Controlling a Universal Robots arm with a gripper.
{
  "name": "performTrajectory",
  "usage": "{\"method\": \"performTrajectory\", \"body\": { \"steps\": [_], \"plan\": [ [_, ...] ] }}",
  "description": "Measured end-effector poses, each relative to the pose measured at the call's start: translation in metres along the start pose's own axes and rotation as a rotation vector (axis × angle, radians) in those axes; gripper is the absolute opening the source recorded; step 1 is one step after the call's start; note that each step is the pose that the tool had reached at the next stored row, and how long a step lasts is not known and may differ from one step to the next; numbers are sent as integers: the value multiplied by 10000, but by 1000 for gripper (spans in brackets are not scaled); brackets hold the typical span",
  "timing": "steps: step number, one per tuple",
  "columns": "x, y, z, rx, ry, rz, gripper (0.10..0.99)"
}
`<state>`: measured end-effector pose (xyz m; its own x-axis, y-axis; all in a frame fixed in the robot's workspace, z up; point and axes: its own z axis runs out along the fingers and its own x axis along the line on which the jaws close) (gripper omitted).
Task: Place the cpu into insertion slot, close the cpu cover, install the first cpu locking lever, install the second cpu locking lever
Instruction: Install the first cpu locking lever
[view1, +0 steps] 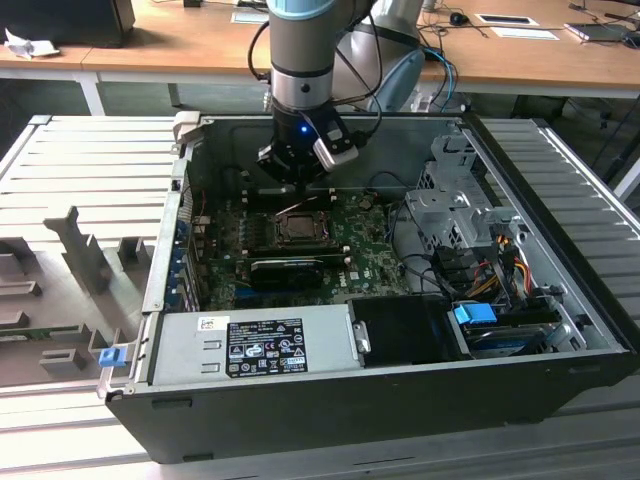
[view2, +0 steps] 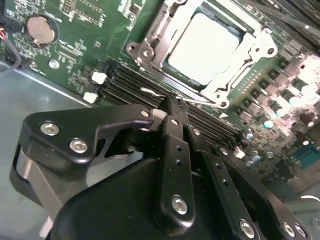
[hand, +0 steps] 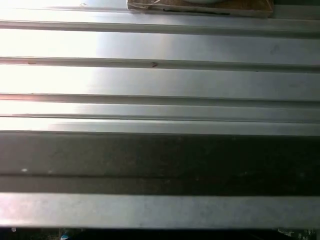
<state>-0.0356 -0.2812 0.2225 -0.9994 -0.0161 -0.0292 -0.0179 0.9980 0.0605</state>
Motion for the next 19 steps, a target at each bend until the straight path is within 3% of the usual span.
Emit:
{"method": "performTrajectory", "body": {
  "steps": [8, 19],
  "plan": [
    [-95, 9, 131, 0, 1, -4, 106],
    [-123, -1, 181, 0, 0, -9, 106]
  ]
}}
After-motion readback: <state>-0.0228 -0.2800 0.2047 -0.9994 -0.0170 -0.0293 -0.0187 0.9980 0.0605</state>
